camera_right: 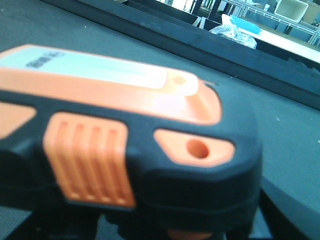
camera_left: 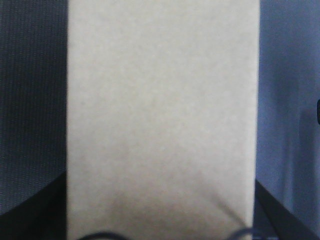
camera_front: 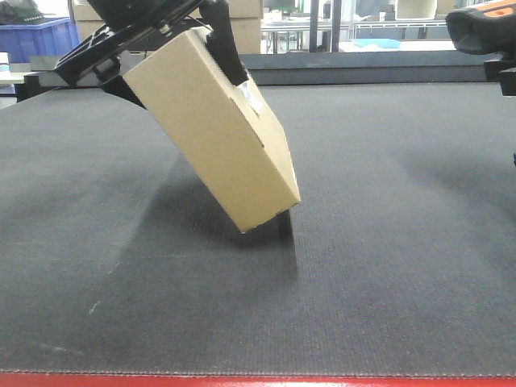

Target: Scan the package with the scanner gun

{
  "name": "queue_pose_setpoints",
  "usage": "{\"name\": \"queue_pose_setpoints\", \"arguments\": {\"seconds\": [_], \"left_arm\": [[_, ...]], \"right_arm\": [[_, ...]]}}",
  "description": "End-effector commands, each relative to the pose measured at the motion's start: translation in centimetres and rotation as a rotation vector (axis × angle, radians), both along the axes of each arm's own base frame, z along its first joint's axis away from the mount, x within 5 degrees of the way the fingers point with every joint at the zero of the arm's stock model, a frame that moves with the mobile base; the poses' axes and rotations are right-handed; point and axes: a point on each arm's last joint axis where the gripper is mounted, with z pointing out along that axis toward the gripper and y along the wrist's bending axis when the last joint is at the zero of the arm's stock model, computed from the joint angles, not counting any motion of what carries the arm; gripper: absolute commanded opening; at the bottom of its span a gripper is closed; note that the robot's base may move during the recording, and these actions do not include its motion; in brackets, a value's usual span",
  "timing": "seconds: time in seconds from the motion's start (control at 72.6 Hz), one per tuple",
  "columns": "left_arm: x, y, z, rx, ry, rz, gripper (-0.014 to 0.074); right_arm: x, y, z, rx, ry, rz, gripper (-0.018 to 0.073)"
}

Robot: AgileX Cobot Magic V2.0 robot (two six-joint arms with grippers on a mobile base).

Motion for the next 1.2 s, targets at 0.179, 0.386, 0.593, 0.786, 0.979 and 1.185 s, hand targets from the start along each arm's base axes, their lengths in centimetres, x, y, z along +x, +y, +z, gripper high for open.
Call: {"name": "queue_pose_setpoints", "arguments": {"seconds": [0.179,0.386,0.593,0.786,0.979,1.185], "left_arm": [[0.0,-0.2,0.3,-0.019,-0.012,0.003,-0.0111],[-0.1,-0.3,0.3,-0.017,-0.006,-0.001,-0.0111],[-0.1,-0.3,0.3,-0.017,-0.006,-0.001,-0.0111],[-0.1,-0.3,0.3,-0.017,-0.006,-0.001,-0.0111],[-0.1,-0.3,0.3,-0.017,-0.006,-0.001,-0.0111],[-0.1,-0.3,0.3,-0.017,-0.006,-0.001,-0.0111]], "right_arm": [[0.1,-0.1,1.9,0.297,-0.192,-0.023,-0.0162],[1.0,-0.3,0.5,0.475,-0.213,-0.042,-0.0162],[1.8,-0.3,-0.9,0.492,-0.261,-0.026,-0.0162],[2.2,-0.4,-1.8,0.494,-0.266,-0.023,-0.0162],[2.3,-0.4,-2.2,0.496,-0.250,-0.028,-0.0162],[2.3,-0.4,-3.1,0.499,-0.149,-0.057,-0.0162]]}}
